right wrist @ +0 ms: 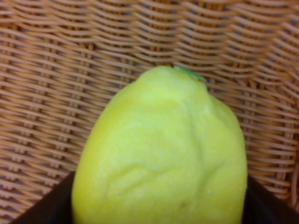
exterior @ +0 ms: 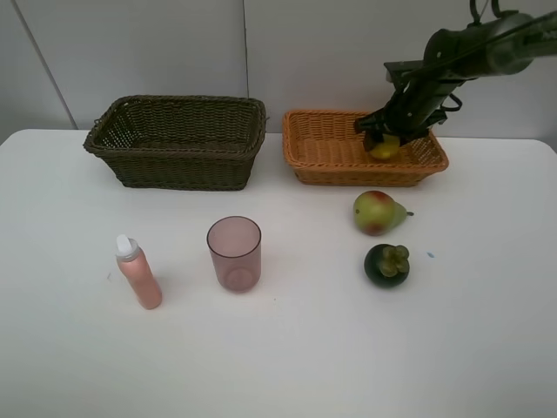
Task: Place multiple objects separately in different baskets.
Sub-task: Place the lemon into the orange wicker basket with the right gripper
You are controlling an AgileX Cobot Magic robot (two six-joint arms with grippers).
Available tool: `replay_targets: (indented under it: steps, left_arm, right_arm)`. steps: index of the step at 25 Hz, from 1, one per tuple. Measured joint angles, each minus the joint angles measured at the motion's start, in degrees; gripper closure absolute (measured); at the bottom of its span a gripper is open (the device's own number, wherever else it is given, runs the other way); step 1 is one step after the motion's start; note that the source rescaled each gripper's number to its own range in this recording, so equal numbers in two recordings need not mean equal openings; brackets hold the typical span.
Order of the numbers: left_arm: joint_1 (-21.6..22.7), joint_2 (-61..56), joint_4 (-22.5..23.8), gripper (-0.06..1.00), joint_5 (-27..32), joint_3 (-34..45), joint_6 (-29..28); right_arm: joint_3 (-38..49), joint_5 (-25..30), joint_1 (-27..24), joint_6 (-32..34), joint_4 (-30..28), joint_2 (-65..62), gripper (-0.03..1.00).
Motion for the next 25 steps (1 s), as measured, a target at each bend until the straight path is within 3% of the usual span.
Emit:
replay_targets:
  steps: [13,14,17,18,20,25]
  left_arm:
    - [0.0,0.0,0.0,-0.06,0.0,0.0,0.0]
    - [0.0,0.0,0.0,-0.06,0.0,0.0,0.0]
    - [0.0,0.0,0.0,-0.06,0.0,0.0,0.0]
    - [0.0,0.0,0.0,-0.06,0.0,0.0,0.0]
    - [0.0,0.0,0.0,-0.06,0.0,0.0,0.0]
    - [0.0,0.0,0.0,-0.06,0.0,0.0,0.0]
  right_arm:
    - [0.0,0.0,0.0,0.0,0.0,0.0,0.95]
    - [0.0,0.0,0.0,0.0,0.1,0.0,0.89]
    - [0.0,0.0,0.0,0.0,0.7,0.0,0.53]
    - [0.0,0.0,0.0,0.0,0.7,0.0,0.47]
    - [0.0,0.0,0.0,0.0,0.7,0.0,0.4]
    - [0.0,0.0,0.0,0.4,0.7,0.0,0.36]
